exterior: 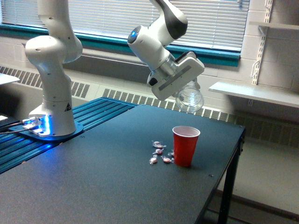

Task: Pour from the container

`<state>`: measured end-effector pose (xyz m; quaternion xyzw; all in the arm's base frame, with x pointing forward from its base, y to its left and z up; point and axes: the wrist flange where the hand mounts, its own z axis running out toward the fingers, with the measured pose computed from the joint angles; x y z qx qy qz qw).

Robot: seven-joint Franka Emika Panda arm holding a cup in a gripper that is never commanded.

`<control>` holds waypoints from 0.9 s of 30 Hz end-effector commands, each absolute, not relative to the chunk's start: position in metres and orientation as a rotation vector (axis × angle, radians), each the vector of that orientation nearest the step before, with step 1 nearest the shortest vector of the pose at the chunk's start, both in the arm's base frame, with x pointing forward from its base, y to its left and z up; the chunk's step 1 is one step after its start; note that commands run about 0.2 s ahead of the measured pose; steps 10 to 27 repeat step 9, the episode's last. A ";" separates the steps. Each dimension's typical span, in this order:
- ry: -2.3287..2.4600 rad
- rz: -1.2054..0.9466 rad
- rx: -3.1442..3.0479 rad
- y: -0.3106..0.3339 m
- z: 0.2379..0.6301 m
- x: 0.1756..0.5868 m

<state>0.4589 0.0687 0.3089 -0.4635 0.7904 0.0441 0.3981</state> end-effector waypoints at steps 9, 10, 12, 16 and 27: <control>2.026 0.131 -1.165 0.081 0.310 0.465; 2.026 0.131 -1.165 0.081 0.310 0.465; 2.026 0.131 -1.165 0.081 0.310 0.465; 2.026 0.131 -1.165 0.081 0.310 0.465; 2.026 0.131 -1.165 0.081 0.310 0.465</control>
